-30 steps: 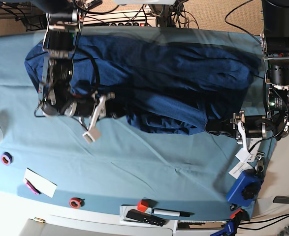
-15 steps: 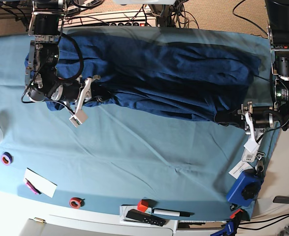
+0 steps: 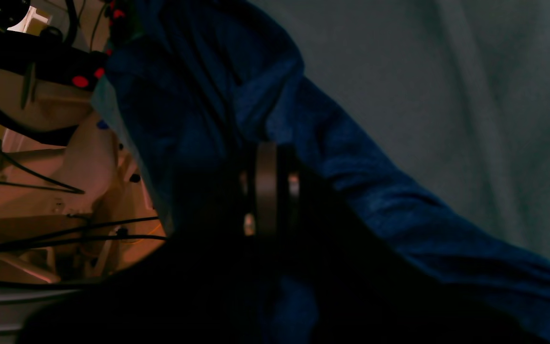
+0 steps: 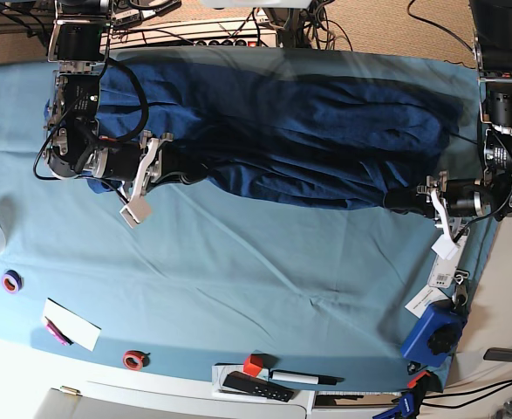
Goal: Layout the t-shirt on the table in an organized manner, then fold the t-shirt properly
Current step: 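Push the folded edge further across the t-shirt with both grippers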
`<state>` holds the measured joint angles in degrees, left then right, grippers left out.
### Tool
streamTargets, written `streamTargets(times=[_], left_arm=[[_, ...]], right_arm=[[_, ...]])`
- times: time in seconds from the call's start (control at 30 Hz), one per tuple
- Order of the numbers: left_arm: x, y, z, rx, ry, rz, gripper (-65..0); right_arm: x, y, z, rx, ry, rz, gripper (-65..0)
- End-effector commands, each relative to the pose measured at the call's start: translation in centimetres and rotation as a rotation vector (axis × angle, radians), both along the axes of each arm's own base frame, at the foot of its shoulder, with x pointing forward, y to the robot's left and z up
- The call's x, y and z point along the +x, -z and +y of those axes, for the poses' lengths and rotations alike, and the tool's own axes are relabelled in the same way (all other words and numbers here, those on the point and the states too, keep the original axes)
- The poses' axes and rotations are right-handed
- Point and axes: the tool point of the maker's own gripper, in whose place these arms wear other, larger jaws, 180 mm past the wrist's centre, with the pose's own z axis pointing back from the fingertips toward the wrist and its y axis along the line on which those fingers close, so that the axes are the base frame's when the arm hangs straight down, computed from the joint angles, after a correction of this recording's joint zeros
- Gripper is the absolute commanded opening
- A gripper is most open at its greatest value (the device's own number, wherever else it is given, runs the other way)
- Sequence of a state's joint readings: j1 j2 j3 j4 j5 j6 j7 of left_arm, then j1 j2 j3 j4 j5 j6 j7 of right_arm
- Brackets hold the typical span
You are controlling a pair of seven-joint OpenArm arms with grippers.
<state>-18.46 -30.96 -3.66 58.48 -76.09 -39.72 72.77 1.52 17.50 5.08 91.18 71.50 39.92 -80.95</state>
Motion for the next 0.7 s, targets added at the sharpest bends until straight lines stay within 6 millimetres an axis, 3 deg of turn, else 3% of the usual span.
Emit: streamTargets(times=[0.0, 0.3, 0.67], left_arm=[[1.3, -1.7, 0.7, -0.003, -0.013, -0.056, -65.0], [1.3, -1.7, 0.7, -0.003, -0.013, -0.056, -65.0], [1.3, -1.6, 0.7, 0.004, -0.011, -0.054, -63.6]], right_arm=[[0.5, -1.3, -0.1, 0.024, 0.003, -0.040, -65.0], [-3.1, 2.0, -0.3, -0.003, 0.006, 0.073, -65.0], [-3.6, 5.3, -4.1, -0.268, 0.014, 0.109, -65.0]])
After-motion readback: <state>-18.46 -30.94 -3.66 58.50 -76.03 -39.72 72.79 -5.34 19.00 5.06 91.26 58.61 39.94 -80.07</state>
